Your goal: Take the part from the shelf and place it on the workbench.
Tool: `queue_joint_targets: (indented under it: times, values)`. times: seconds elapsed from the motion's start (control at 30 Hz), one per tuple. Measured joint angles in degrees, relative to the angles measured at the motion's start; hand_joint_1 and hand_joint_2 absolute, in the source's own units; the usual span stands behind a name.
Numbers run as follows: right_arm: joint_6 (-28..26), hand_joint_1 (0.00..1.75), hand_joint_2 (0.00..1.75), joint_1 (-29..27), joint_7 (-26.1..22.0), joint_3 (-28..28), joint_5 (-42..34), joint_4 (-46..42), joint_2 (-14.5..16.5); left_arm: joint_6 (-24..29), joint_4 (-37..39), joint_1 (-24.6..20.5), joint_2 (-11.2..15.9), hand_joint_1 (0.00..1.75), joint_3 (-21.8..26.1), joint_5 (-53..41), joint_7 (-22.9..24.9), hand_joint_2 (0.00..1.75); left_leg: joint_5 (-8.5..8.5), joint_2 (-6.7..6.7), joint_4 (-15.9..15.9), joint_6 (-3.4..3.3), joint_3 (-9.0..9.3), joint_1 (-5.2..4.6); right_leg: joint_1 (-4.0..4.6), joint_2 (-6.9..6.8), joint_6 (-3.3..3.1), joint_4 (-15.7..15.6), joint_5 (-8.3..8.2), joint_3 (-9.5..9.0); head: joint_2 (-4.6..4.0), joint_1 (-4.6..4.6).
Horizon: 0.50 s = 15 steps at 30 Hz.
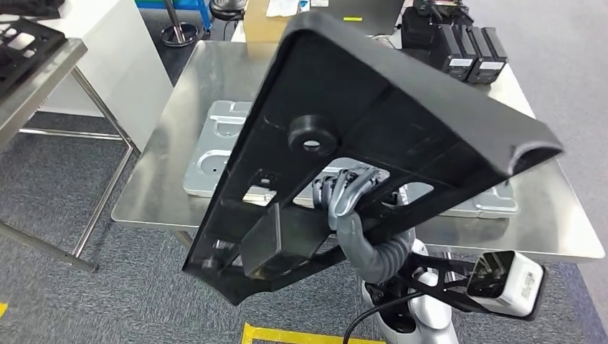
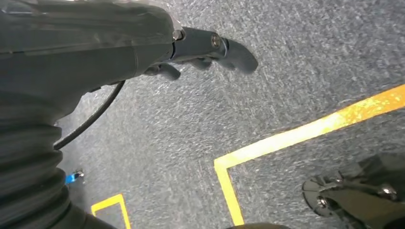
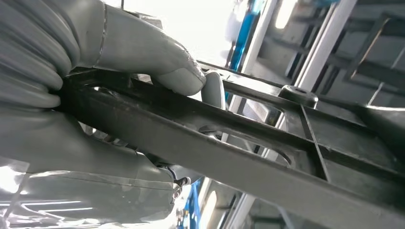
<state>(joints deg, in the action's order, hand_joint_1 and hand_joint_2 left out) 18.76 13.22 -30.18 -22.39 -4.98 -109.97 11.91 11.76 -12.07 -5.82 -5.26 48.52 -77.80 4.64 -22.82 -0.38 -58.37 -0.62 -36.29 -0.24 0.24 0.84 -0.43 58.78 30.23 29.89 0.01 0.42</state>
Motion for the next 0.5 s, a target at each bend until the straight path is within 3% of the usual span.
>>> queue_joint_targets:
  times: [0.07,0.13,0.17,0.2,0.23,0.27,0.33,0.37,0.4,0.5]
  values:
    - [-0.57,1.75,1.75,0.67,-0.32,0.04,1.52,-1.00,-0.04,-0.01,0.00,-0.11,-0.06,0.00,0.01,0.00,0.07,1.75,-0.06,0.07,0.94,-0.43,0.89,0.44,0.01,-0.14,0.73,3.09,1.78,1.36,0.00,0.17]
    - [-1.29,1.75,1.75,1.62,-0.66,0.15,3.19,-1.99,-0.13,-0.07,0.00,-0.30,-0.09,0.00,0.06,0.12,0.08,1.75,-0.44,0.12,1.24,-0.72,1.50,0.56,-0.47,-0.24,1.43,10.32,4.35,5.62,0.00,0.33]
    - [-1.81,1.75,1.75,2.09,-0.76,0.29,4.10,-2.49,-0.21,-0.09,0.00,-0.37,-0.09,0.00,0.13,0.27,0.06,1.75,-0.69,0.12,1.24,-0.76,1.74,0.58,-0.74,-0.26,1.72,13.74,5.00,8.02,-0.01,0.32]
    - [-2.46,1.75,1.75,2.57,-0.81,0.49,5.10,-2.96,-0.31,-0.11,0.00,-0.41,-0.10,0.00,0.21,0.44,0.04,1.75,-0.99,0.10,1.21,-0.72,2.02,0.63,-0.99,-0.30,1.96,15.54,4.64,9.71,0.00,0.32]
    - [-3.36,1.75,1.75,3.19,-0.85,0.75,6.31,-3.45,-0.42,-0.11,0.00,-0.40,-0.13,0.00,0.31,0.64,0.00,1.75,-1.30,0.07,1.17,-0.63,2.36,0.69,-1.19,-0.35,2.13,15.28,3.19,10.40,-0.01,0.32]
    - [-4.49,1.75,1.75,4.00,-0.86,1.04,7.79,-3.95,-0.52,-0.10,0.00,-0.35,-0.16,0.00,0.44,0.82,-0.05,1.75,-1.64,0.04,1.10,-0.48,2.78,0.77,-1.34,-0.43,2.24,12.83,0.79,9.91,-0.01,0.32]
    - [-6.98,1.75,1.75,5.81,-0.79,1.67,10.68,-4.97,-0.71,-0.07,0.00,-0.29,-0.24,0.00,0.71,1.06,-0.20,1.75,-2.36,-0.03,0.81,-0.02,3.45,0.76,-1.42,-0.64,2.19,5.30,-4.00,7.31,-0.01,0.33]
    - [-7.94,1.75,1.75,6.59,-0.73,1.98,11.69,-5.43,-0.81,-0.04,0.00,-0.30,-0.27,0.00,0.85,1.11,-0.27,1.75,-2.66,-0.06,0.65,0.28,3.59,0.69,-1.35,-0.69,1.97,2.46,-5.24,6.28,-0.01,0.31]
    - [-8.58,1.75,1.75,7.17,-0.66,2.26,12.24,-5.82,-0.92,-0.02,0.00,-0.31,-0.29,0.00,0.98,1.13,-0.32,1.75,-2.91,-0.09,0.55,0.60,3.61,0.61,-1.21,-0.68,1.69,0.90,-5.63,5.75,-0.01,0.29]
    - [-10.80,1.75,1.75,8.25,-0.47,2.71,14.42,-6.59,-1.20,0.05,0.00,-0.31,-0.32,0.00,1.23,1.15,-0.43,1.75,-3.46,0.00,0.45,1.56,3.70,0.69,-1.11,-0.44,0.59,0.08,-5.38,5.51,-0.01,0.25]
